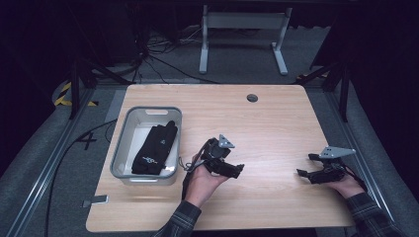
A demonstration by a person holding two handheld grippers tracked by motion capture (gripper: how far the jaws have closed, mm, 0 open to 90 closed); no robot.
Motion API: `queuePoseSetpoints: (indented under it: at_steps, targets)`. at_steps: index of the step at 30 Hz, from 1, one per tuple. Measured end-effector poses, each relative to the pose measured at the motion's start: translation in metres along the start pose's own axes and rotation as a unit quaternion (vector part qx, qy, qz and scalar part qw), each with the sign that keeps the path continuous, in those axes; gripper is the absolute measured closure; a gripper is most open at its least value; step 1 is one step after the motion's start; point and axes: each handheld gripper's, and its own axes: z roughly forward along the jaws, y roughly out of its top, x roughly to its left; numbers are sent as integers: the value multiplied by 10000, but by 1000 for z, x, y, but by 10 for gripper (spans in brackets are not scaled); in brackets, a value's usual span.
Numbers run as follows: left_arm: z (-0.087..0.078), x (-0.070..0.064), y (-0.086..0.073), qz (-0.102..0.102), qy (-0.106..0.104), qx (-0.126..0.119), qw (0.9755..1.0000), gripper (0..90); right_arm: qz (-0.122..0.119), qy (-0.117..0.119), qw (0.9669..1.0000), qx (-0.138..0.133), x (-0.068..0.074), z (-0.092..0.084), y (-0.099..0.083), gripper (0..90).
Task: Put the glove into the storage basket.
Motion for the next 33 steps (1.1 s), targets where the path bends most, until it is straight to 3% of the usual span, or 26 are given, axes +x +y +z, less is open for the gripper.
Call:
queuePoseSetpoints:
  at_steps: [7, 13, 15, 21, 25, 33]
  targets:
    - [23, -5, -11, 171, 74, 234, 9996, 129, -5, 3, 10000, 2, 0, 0, 0, 148]
    - [42, -6, -21, 182, -36, 445, 9988, 129, -5, 4, 10000, 1, 0, 0, 0, 148]
    - [46, -6, -23, 242, 47, 527, 9983, 128, -5, 4, 10000, 1, 0, 0, 0, 148]
    - [48, -5, -27, 328, 195, 473, 9981, 115, -6, 5, 10000, 2, 0, 0, 0, 148]
    - [50, -9, -28, 501, 328, 495, 9970, 107, -6, 5, 10000, 1, 0, 0, 0, 148]
    - [50, -8, -33, 578, 253, 352, 9974, 76, -6, 5, 10000, 0, 0, 0, 0, 148]
